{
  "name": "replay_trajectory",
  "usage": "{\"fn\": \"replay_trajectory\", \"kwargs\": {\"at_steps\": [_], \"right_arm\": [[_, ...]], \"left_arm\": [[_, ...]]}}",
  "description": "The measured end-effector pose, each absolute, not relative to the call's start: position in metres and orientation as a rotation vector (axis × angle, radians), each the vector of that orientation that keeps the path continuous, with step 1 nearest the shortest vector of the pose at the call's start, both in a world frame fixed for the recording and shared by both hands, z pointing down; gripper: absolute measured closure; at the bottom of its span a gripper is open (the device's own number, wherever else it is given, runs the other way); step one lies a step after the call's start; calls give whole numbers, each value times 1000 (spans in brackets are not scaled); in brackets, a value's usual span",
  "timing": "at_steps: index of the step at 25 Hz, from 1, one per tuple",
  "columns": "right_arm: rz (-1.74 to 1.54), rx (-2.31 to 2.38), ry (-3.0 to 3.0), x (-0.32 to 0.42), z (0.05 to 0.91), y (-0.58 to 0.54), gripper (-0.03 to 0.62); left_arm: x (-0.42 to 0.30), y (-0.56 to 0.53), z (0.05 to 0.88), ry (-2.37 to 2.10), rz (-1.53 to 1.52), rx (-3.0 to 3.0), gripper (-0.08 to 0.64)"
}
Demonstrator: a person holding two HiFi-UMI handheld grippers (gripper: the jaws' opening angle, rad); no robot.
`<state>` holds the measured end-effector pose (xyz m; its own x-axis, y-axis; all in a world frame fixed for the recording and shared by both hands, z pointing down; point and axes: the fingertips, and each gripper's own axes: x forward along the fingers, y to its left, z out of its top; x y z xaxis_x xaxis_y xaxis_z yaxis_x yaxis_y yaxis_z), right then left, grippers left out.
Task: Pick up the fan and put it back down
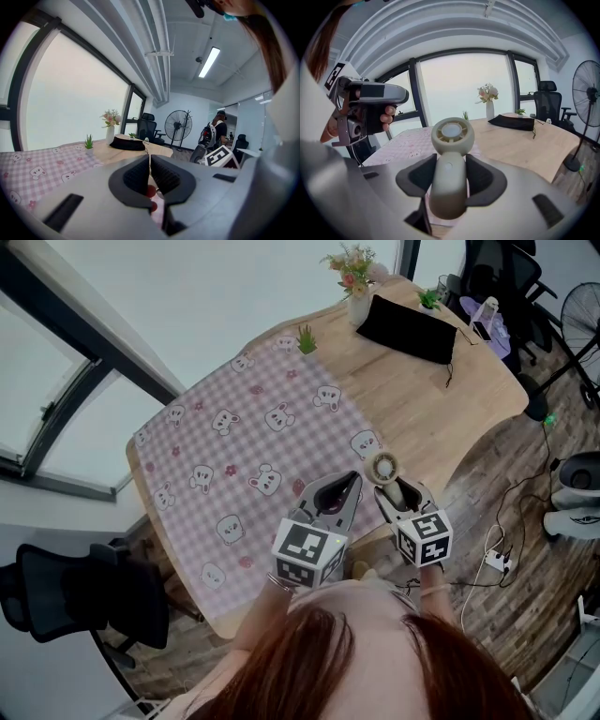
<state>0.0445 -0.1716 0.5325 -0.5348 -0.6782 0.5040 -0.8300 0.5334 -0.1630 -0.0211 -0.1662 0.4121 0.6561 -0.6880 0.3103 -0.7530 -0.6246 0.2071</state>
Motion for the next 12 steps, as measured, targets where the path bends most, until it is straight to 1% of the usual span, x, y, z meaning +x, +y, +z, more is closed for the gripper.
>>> {"fn": "replay_trajectory", "kwargs": {"at_steps": [12], "right_arm": [[602, 1228, -2326, 47, 566, -181, 402]], "left_arm": [[-19, -176, 420, -1121, 296, 2557, 545]]}}
